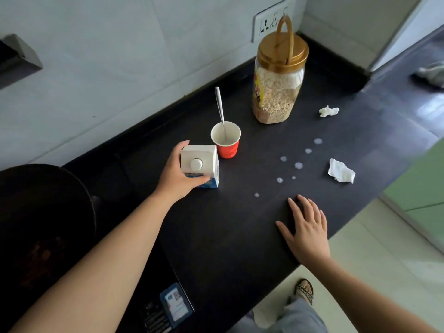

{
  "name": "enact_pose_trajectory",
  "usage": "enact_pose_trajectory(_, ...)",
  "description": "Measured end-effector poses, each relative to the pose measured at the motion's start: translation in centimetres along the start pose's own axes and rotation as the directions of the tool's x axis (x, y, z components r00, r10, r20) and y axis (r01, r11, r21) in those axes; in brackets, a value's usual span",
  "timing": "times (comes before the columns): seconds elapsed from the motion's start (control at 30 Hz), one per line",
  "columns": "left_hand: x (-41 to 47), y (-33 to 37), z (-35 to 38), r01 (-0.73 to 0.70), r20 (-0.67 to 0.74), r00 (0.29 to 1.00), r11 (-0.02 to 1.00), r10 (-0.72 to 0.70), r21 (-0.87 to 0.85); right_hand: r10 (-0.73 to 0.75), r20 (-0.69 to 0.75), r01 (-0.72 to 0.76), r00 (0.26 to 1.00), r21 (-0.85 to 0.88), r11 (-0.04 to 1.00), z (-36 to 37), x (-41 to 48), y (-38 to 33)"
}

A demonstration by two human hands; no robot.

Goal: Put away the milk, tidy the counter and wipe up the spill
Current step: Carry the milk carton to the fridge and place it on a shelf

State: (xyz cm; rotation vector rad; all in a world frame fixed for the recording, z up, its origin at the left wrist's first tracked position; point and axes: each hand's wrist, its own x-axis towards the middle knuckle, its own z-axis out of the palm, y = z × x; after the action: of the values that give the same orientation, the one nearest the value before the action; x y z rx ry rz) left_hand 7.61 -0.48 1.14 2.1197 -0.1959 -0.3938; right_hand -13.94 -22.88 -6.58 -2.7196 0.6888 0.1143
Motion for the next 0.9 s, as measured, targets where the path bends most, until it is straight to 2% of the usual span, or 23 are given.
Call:
enact_pose_trajectory(0.33, -2.8, -1.6, 1.4, -0.004, -0.121, 0.993, 0.999, -0.001, -0.043, 0.001, 0.014, 0.0, 1.0, -0.024, 1.0, -0.2, -0.2, 0.0)
enact_pose_trajectory(0.53, -4.5, -2.1, 1.5, 0.01, -0.179, 0.984, 0.997, -0.023, -0.077, -0.04, 0.085, 0.042, 0.996, -0.023, 0.999, -1.0, -0.3, 0.5)
enact_pose_trajectory(0.73, -10.6, 0.3, 4.3, 0.007, -0.267, 0.962, 0.985, -0.053, -0.173, -0.197, 0.208, 0.2, 0.958, 0.008, 0.98, -3.1, -0.2, 2.8)
enact_pose_trajectory(0.83, -15.4, 1.7, 7.2, 0.014, -0.336, 0.936, 0.965, -0.104, -0.26, -0.29, 0.255, 0.277, 0.922, 0.086, 0.957, -4.8, -0.7, 5.0)
enact_pose_trajectory(0.9, -18.8, 2.7, 9.7, 0.018, -0.388, 0.91, 0.949, -0.146, -0.315, -0.345, 0.225, 0.31, 0.911, 0.174, 0.935, -6.1, -1.4, 6.7)
